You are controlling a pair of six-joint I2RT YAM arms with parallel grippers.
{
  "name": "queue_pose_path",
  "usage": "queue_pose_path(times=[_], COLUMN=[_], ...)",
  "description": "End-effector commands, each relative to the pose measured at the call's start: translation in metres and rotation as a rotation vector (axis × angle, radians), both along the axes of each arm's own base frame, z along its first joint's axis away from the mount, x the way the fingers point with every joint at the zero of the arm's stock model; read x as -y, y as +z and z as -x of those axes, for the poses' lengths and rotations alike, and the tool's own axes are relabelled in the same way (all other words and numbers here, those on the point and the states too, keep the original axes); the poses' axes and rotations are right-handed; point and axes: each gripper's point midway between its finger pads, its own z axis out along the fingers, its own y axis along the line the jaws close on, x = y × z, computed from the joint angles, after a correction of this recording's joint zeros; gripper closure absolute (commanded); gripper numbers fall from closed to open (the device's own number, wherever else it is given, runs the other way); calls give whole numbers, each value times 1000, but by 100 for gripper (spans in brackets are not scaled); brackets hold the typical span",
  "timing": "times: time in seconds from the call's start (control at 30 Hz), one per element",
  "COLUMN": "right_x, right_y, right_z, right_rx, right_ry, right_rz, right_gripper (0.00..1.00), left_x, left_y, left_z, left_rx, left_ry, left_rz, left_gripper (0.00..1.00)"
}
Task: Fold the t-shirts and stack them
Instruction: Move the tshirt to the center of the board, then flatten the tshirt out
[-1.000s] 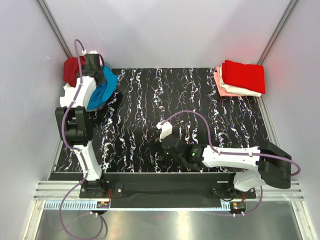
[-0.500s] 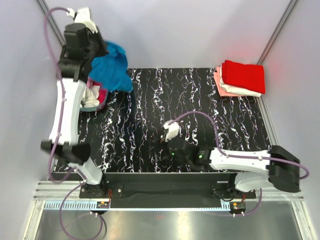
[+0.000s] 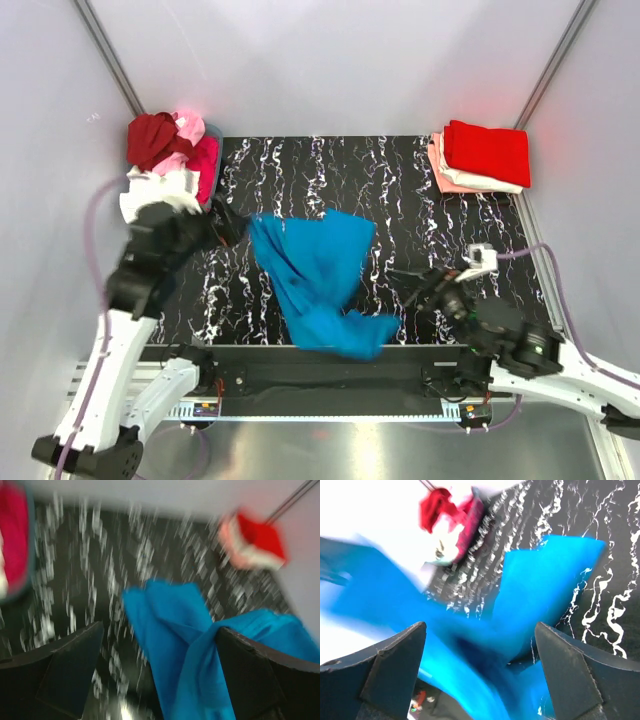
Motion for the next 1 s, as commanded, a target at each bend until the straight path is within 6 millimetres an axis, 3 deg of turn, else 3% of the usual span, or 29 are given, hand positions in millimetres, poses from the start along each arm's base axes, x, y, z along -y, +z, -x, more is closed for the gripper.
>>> queue_pose_path(times=[0.0, 0.1, 0.17, 0.33, 0.5, 0.53, 0.63, 0.77, 0.8, 0.83, 0.87, 0.9, 0.97], right_x=[33, 39, 31, 3, -13, -16, -22, -16, -14, -11, -9, -7, -3], right_y=[-14, -19, -26, -57, -94, -102, -101, -104, -104, -103, -104, -104, -105], right_z=[12, 21, 24, 15, 4, 3, 1, 0, 0, 0, 0, 0, 1], right_rx=[-47, -54, -75, -170, -260, -275, -268, -268, -268, -263, -267, -266, -270], right_ry=[-13, 26, 57, 44, -29, -36, -28, -57, -64, -70, -77, -85, -93], right_rz=[33, 25, 35, 167, 283, 306, 303, 253, 244, 229, 219, 216, 200], right_gripper=[2, 2, 1, 1, 0, 0, 0, 0, 0, 0, 0, 0, 0], left_x=[-6, -14, -16, 4, 24, 31, 47, 72, 73, 90, 94, 115, 132], left_y=[-80, -98, -106, -139, -158, -171, -194, -208, -216, -211, -211, -213, -213], left_z=[16, 36, 45, 59, 71, 77, 92, 109, 105, 120, 117, 130, 137], left_rx=[-215, -225, -230, -319, -417, -458, -533, -597, -598, -595, -580, -595, -592], left_ry=[71, 112, 115, 1, -45, -72, -115, -132, -88, -159, -115, -170, -167], left_rz=[61, 89, 95, 122, 176, 166, 161, 133, 89, 57, 45, -33, -98], left_gripper=[1, 1, 2, 12, 19, 21, 23, 25, 25, 25, 25, 25, 25])
